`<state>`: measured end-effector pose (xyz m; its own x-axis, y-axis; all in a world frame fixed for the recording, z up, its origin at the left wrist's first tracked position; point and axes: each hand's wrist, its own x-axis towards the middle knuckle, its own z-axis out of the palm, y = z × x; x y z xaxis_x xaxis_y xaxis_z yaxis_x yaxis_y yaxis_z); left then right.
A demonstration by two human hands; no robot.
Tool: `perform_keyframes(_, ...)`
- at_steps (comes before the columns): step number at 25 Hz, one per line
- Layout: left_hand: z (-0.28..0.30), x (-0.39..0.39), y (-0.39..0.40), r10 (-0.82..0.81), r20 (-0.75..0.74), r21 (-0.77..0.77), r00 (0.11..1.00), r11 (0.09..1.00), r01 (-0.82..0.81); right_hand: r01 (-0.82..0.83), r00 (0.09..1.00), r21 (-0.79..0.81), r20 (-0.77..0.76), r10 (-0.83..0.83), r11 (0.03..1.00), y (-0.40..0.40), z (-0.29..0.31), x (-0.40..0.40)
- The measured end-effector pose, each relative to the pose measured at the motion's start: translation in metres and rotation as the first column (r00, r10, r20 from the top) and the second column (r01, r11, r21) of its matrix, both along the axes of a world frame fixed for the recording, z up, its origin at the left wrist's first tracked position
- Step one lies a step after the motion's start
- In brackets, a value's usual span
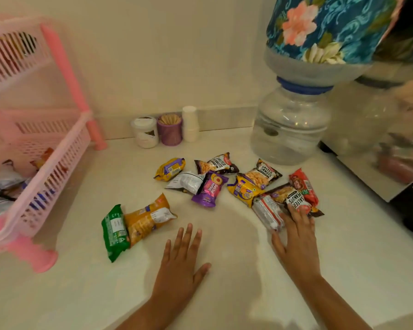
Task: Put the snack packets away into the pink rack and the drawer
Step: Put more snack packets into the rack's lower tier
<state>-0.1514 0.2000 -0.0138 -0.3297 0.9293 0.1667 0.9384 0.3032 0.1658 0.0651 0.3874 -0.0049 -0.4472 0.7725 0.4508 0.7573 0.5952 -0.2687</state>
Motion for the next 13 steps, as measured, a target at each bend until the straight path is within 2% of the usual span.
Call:
perform_keyframes(4,0.001,-0.012,0.04,0.103,0.098,0.081,0.99,0.99,-0.111,0.047,0.999,-0.023,-0.009,-0.047,0.999,0.028,0.0,0.027)
perform_keyframes(7,0.004,-0.021,0.062,0.095,0.096,0.101,0.991,0.989,-0.105,0.078,0.994,-0.079,-0.066,-0.083,0.994,0.048,0.0,0.034)
perform_keyframes(9,0.004,-0.023,0.069,0.076,0.085,0.108,0.994,0.99,-0.085,0.103,0.98,-0.134,-0.156,-0.124,0.986,0.06,-0.004,0.035)
perform_keyframes(11,0.003,-0.026,0.073,0.083,0.085,0.105,0.993,0.99,-0.092,0.144,0.892,-0.29,-0.376,-0.251,0.946,0.07,-0.009,0.039)
perform_keyframes(13,0.003,-0.032,0.079,0.111,0.063,0.102,0.992,0.988,-0.117,0.158,0.742,-0.439,-0.539,-0.399,0.885,0.084,-0.009,0.043)
